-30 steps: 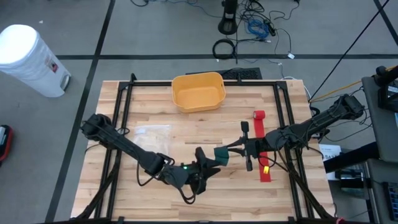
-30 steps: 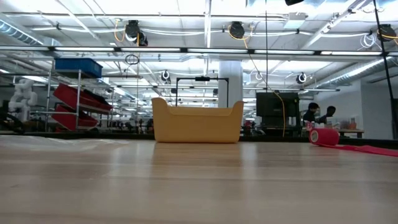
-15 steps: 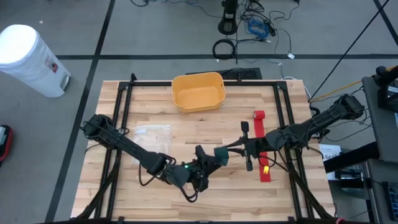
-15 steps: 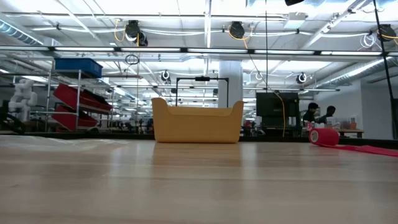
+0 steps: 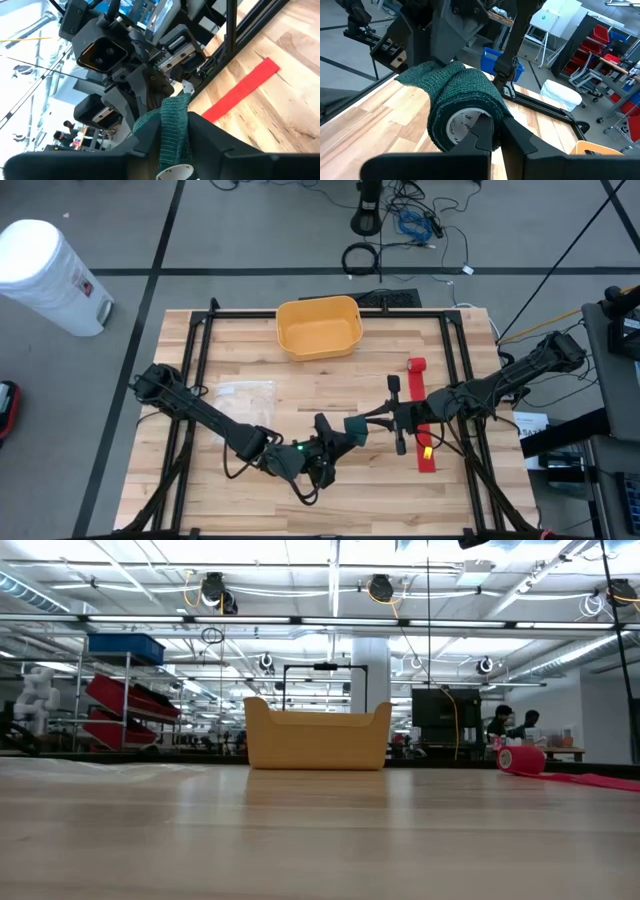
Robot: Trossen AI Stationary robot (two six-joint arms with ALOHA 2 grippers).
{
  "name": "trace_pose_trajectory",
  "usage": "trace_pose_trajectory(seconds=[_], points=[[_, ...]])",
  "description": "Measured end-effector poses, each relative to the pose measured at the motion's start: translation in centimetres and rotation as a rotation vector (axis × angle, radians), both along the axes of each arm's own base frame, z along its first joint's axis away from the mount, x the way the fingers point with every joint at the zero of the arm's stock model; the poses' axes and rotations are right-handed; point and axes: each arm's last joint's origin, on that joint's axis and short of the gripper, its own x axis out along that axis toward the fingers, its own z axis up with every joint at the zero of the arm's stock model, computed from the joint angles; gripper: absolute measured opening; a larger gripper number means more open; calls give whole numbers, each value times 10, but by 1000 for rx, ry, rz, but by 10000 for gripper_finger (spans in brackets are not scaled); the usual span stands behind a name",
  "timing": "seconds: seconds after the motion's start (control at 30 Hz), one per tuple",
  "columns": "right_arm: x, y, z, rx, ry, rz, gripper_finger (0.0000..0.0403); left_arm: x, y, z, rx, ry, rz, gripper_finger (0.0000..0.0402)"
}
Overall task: Roll bandage
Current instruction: Roll the green bandage
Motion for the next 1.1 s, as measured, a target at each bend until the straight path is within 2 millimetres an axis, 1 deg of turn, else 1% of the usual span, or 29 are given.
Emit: trace_pose_trajectory(seconds=[0.13, 0.23, 0.27, 0.37, 0.47, 0.6, 1.1], points=[[0, 0, 0, 0, 0, 0, 11, 0, -1, 0, -8, -2, -27, 49], [0, 0, 0, 0, 0, 0, 11, 1, -2, 4, -35, -39, -38, 14], [0, 0, 0, 0, 0, 0, 11, 1, -2, 6, -43, -54, -38, 8], [0, 0, 0, 0, 0, 0, 11, 1, -2, 10, -59, -94, -24, 9], [0, 0, 0, 1, 0, 0, 11, 1, 0, 13, -68, -132, 30, 9], [0, 0, 0, 1, -1, 0, 11, 3, 7, 14, -63, -143, 109, 10], [0, 0, 0, 1, -1, -3, 11, 12, 28, 14, -68, -148, 159, 10]])
